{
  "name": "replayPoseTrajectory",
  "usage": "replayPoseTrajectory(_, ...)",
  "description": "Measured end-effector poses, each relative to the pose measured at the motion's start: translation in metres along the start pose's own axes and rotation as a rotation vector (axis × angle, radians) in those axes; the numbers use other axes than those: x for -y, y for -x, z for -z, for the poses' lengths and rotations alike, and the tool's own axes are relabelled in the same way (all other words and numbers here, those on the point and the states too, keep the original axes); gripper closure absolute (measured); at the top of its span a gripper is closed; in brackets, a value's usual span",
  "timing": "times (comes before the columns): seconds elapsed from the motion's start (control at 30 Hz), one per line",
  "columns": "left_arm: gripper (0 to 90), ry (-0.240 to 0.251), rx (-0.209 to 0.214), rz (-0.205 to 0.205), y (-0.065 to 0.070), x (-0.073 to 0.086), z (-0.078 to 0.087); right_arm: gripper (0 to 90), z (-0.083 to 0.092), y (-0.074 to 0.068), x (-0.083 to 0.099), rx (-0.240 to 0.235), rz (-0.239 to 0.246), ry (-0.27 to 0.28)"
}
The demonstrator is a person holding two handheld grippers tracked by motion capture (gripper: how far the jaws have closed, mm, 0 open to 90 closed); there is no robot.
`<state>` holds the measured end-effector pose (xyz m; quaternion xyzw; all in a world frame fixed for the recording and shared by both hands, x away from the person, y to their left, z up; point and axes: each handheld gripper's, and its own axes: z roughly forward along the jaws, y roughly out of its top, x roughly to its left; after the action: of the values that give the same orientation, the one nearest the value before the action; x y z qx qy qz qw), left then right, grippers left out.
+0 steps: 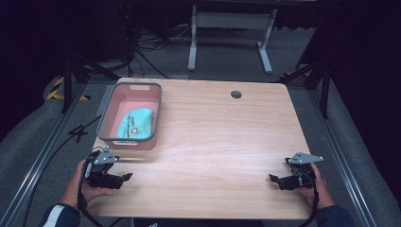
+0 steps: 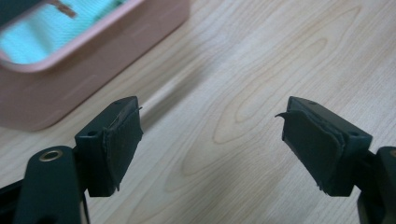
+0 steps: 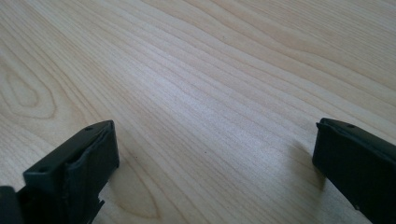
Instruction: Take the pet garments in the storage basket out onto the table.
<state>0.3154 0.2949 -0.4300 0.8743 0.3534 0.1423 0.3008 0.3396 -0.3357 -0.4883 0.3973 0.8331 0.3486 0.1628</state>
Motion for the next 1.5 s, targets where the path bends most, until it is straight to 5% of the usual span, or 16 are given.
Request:
replayPoseTrajectory(0.33, 20.3, 0.02, -0.024, -0.027, -0.004, -0.02, 0.03, 0.7, 0.0, 0.0, 0.0, -0.001, 0.001, 0.0)
replayPoseTrajectory(0.83, 20.2, 0.046, -0.091, -0.026, -0.038, -0.078, 0.053, 0.7, 0.0, 0.0, 0.0, -0.002, 0.002, 0.0)
replayPoseTrajectory(1.23, 19.7, -0.083, -0.105, -0.003, -0.066, -0.114, 0.017, 0.7, 0.0, 0.0, 0.0, -0.002, 0.002, 0.0)
replayPoseTrajectory(1.5, 19.2, -0.187, -0.085, 0.026, -0.084, -0.131, -0.023, 0.7, 0.0, 0.0, 0.0, -0.002, 0.002, 0.0)
